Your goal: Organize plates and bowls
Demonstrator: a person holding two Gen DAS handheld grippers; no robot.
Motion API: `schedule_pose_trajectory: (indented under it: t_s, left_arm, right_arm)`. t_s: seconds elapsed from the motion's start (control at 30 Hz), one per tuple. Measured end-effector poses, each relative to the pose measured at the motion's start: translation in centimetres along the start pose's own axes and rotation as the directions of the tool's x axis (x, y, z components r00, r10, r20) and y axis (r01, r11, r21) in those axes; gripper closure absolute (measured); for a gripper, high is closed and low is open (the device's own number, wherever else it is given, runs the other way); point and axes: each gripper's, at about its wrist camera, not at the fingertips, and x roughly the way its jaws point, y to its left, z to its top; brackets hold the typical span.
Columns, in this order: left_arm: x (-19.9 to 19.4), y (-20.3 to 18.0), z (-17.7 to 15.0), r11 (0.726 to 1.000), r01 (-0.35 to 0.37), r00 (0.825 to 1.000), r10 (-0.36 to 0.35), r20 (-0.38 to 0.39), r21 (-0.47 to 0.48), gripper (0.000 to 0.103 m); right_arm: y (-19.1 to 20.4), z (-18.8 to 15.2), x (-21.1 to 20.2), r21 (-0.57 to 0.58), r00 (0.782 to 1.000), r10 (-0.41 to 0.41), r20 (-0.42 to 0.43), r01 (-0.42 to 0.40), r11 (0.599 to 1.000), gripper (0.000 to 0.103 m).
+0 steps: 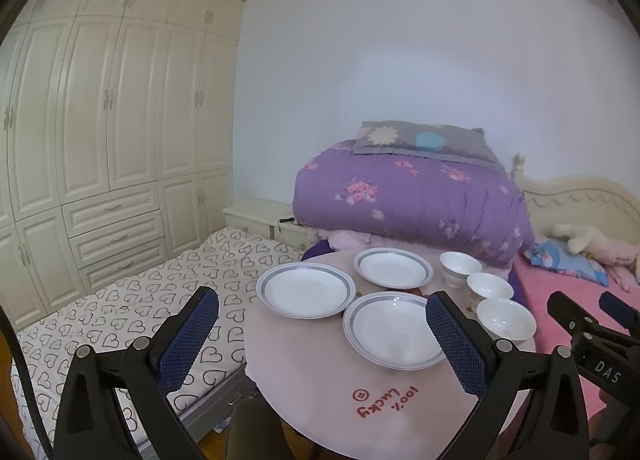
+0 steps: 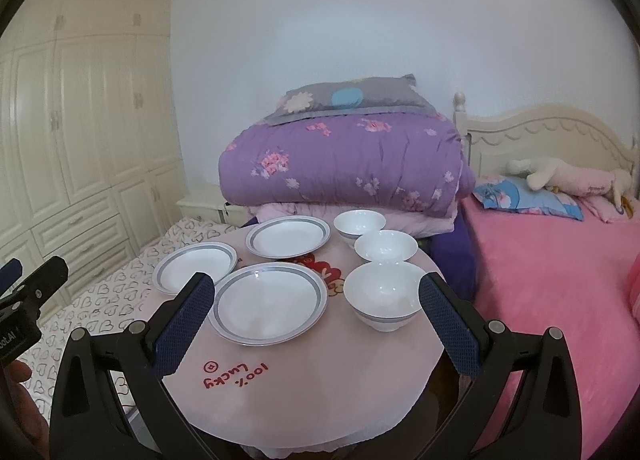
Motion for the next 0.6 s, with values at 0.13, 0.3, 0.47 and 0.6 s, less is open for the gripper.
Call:
schedule_pose_trajectory:
  t_s: [0.13,0.3,0.47,0.6]
  left_arm:
    - [-0.2,0.1,-0.4,1.0,0.004,1.0,-0.004,0.004,0.003,0.001]
    - [-0.4,0.3,-0.8,1.0,0.011,1.0,-0.011,0.01,-0.002,0.001]
    - [-0.3,0.2,-1.1,1.0,0.013,1.0,-0.013,0.017,-0.003,0.001]
    - [0.0,0.1,-1.1,1.0,0.015,1.0,-0.015,0.018,-0.003,0.001]
  right_arm:
    - [0.0,0.0,-0.2,-0.003,1.0,0.004,0.007,-0.004,1.0,0.0]
    - [0.1,0.0,-0.8,-0.007,1.0,0.003,0.018,-0.003,1.0,0.0]
    - [0.3,0.1,-1.0,-0.008,1.0,0.002,0.025,-0.002,1.0,0.0]
    - [0.3,0.0,-1.1,-0.009,1.0,0.002,0.025,-0.002,1.0,0.0]
